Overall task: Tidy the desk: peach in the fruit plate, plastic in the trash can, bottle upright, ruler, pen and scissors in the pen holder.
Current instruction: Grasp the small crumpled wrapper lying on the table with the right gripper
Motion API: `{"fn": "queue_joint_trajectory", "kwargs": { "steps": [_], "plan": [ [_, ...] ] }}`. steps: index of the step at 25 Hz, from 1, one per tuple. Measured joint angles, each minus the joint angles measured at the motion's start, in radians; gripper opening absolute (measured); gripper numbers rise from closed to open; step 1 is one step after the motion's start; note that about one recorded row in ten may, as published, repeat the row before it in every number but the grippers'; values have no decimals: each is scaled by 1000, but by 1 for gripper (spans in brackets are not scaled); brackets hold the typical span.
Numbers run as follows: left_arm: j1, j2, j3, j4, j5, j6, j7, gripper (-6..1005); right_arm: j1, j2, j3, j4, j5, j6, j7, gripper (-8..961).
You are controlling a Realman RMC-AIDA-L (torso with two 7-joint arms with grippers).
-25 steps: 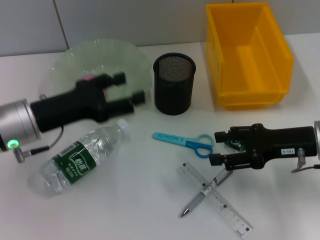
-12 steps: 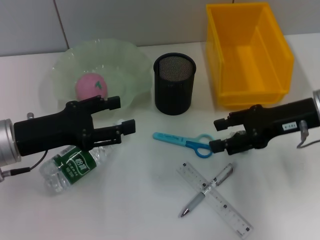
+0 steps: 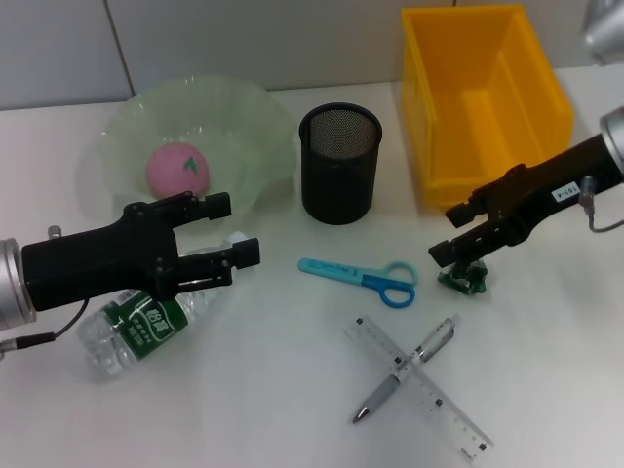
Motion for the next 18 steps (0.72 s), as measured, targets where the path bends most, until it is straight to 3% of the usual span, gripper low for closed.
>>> {"fn": "queue_joint_trajectory", "kwargs": {
  "steps": [4,12,18],
  "plan": [
    [0,-2,-1,0,0,-2,-1,834,54,17,0,0,-132,17,37,775],
    [0,-6,-1,-1,0,-7,-3,834,110,91,-30,12,-353,106,43,775],
    [1,-5,4,-6,20,-13,-10,835,112,96,-130,77,-358,202,46,775]
  ]
}}
